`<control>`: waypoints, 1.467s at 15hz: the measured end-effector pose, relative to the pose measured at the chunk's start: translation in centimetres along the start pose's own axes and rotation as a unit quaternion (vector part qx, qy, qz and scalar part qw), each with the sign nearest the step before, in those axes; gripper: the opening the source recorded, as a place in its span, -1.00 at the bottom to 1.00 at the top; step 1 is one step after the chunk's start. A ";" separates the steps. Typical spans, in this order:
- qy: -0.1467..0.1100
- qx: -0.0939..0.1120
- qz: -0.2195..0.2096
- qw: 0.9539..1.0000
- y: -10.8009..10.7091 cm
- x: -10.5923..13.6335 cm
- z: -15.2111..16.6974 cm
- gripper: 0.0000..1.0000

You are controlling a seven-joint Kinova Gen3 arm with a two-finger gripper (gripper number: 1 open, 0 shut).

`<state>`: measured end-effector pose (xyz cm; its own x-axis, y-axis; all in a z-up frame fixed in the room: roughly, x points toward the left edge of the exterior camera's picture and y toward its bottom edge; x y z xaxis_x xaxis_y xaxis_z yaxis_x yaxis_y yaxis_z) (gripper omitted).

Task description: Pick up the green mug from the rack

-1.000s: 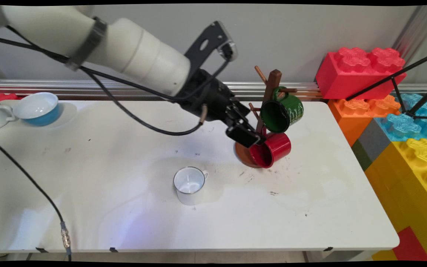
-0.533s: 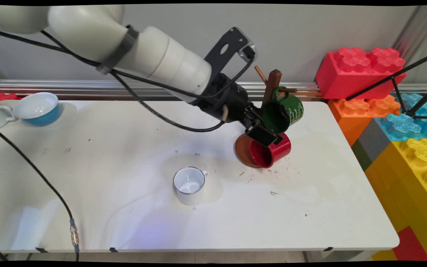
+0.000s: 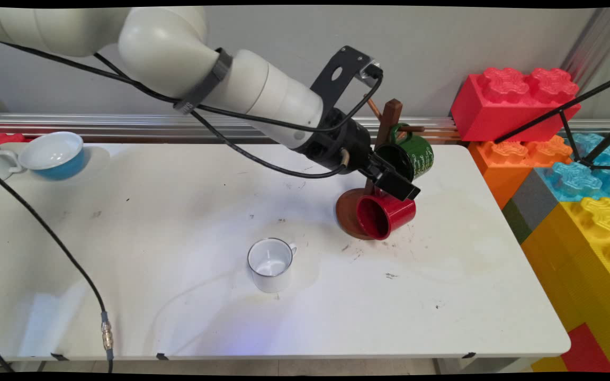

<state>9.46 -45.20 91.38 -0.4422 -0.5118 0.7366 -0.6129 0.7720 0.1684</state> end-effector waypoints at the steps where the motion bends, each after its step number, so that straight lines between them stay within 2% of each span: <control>1: 0.001 0.000 -0.010 1.000 -0.1 0.0 0.4 1.00; 11: 0.009 -0.006 -0.077 0.997 -0.7 0.2 2.1 1.00; 17: 0.017 -0.005 -0.110 0.994 -1.2 0.4 2.7 1.00; 22: 0.022 -0.008 -0.145 0.989 -1.3 0.4 3.1 1.00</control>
<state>8.05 -47.61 89.46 -0.2203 -0.6965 0.6829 -0.6991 0.6010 0.3874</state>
